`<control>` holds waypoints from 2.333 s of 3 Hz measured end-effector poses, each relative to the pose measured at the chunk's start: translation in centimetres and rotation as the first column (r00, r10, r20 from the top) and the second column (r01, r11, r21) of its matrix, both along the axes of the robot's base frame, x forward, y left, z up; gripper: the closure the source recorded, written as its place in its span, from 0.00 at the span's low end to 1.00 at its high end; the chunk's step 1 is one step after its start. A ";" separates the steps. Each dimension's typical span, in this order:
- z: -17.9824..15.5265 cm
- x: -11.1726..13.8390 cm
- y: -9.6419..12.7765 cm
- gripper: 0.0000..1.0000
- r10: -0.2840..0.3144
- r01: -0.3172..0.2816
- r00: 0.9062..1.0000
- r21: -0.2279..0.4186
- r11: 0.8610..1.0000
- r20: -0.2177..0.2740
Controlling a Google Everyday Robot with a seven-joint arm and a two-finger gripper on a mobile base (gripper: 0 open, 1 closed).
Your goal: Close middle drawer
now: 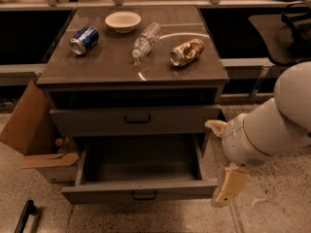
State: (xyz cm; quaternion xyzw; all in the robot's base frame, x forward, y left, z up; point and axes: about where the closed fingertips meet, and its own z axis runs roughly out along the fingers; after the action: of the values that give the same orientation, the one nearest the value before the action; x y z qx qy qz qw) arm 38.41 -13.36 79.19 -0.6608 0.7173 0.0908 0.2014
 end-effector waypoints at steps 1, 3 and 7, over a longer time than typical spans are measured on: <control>0.1 0.0 0.0 0.00 -0.001 0.001 1.000 -0.001 1.000 0.001; -8.4 -0.6 1.2 0.00 0.091 -0.084 0.994 0.102 0.991 -0.062; -21.4 -1.9 2.1 0.19 0.204 -0.185 0.974 0.168 0.968 -0.102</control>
Offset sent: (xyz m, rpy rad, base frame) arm -0.0010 0.0114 -0.0837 0.1068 0.0899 0.0996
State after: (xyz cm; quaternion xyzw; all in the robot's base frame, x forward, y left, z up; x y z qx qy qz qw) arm 36.47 -11.23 57.77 -0.7035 0.6502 0.2056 0.2002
